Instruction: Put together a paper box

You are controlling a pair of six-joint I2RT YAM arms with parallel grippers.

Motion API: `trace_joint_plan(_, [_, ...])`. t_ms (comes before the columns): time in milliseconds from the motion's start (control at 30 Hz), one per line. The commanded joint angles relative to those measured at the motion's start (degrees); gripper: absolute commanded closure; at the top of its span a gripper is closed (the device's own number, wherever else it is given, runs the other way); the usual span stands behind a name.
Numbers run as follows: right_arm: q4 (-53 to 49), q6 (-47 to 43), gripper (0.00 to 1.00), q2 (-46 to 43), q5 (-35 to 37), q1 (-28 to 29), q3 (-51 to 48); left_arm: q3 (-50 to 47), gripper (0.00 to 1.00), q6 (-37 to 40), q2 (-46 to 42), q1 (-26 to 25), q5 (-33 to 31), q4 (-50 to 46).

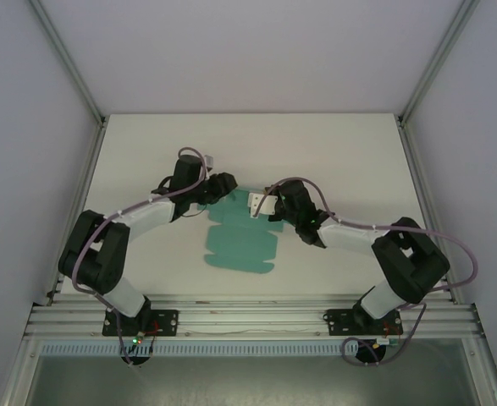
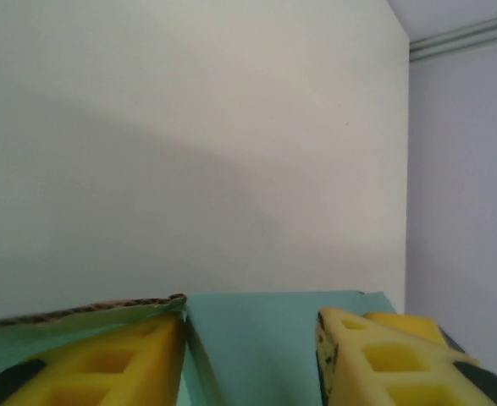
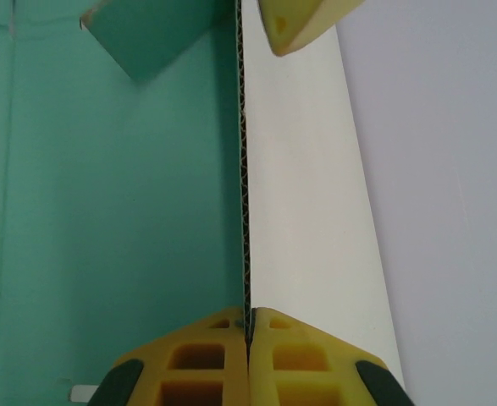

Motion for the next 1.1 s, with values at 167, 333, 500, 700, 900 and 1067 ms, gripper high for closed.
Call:
trace_joint_plan(167, [-0.4, 2.7, 1.00, -3.1, -0.3, 0.3, 1.1, -4.3, 0.00, 14.4, -16.9, 0.4, -18.1, -16.6])
trace_joint_plan(333, [-0.3, 6.0, 1.00, -5.0, -2.5, -0.6, 0.8, -10.8, 0.00, 15.1, -20.8, 4.7, -23.7, -19.3])
trace_joint_plan(500, [-0.7, 7.2, 1.00, -6.7, -4.2, -1.6, 0.3, -16.4, 0.00, 17.0, -19.8, 10.7, -19.1, -16.8])
trace_joint_plan(700, [-1.4, 8.2, 1.00, -6.8, -6.6, -2.2, 0.4, -19.9, 0.01, 18.8, -18.5, 10.9, -17.1, -8.9])
trace_joint_plan(900, [-1.8, 8.9, 1.00, -7.1, -7.5, -2.3, 0.6, -21.2, 0.05, 19.3, -16.2, 10.9, -16.3, -1.8])
trace_joint_plan(1067, [-2.3, 9.5, 1.00, -7.0, -8.6, -2.2, 0.9, -22.7, 0.09, 19.5, -15.0, 10.6, -11.2, 5.2])
